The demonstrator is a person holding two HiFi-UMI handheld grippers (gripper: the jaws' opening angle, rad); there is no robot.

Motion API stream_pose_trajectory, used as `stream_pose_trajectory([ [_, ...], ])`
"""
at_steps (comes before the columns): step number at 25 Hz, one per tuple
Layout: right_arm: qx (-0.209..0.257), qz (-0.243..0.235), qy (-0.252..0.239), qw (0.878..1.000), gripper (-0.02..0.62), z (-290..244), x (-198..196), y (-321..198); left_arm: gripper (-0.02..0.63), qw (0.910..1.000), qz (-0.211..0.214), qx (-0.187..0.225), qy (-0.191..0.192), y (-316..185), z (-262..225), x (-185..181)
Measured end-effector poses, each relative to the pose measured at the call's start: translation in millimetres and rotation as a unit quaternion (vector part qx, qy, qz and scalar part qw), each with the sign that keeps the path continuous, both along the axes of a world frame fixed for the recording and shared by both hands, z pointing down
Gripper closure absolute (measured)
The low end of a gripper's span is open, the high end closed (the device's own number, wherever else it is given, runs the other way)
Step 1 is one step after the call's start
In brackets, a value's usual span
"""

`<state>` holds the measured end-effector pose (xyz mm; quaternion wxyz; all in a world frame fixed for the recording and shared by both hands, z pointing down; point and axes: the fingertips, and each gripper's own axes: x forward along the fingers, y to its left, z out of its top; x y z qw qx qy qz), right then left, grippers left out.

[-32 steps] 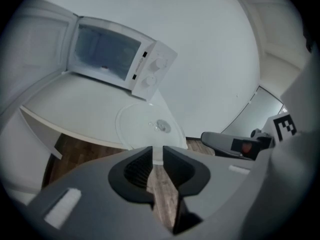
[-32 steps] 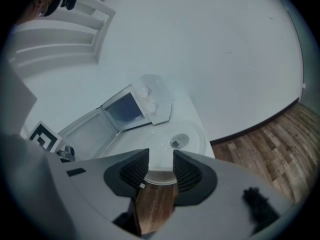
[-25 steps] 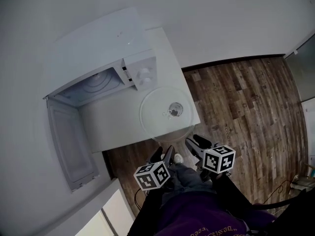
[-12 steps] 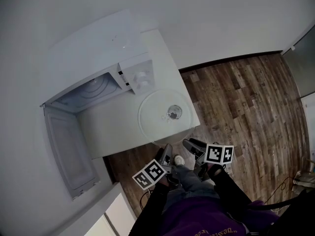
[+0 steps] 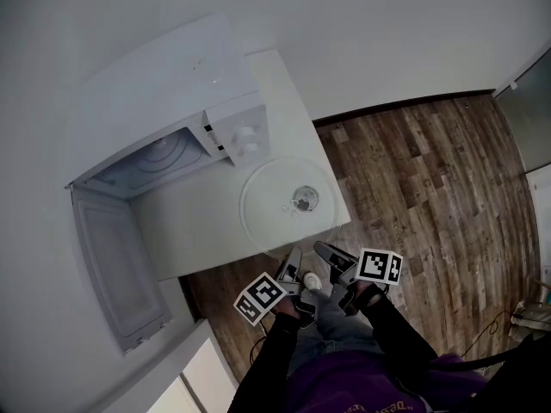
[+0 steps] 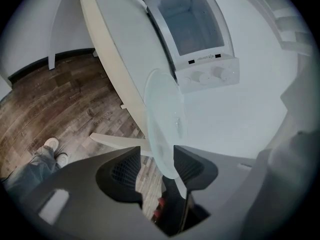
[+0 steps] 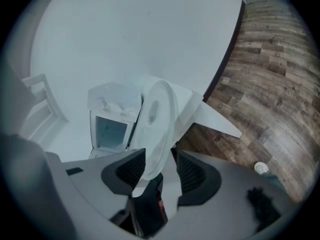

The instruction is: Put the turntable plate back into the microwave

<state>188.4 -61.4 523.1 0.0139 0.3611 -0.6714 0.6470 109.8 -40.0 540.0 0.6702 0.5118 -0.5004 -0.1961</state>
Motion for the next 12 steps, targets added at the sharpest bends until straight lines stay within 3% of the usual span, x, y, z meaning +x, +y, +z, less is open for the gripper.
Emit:
stream_pose_trajectory([
  [7, -0.02, 0.028, -0.039, 0.999, 0.407, 7, -8, -5, 0.399, 0.9988, -0.016, 0.005, 0.046, -7, 3, 8],
  [12, -0.019, 0.027, -0.033, 0.999, 0.407, 10, -12, -6, 0.421, 0.9968, -0.041, 0.007, 0.068, -10, 3, 11],
])
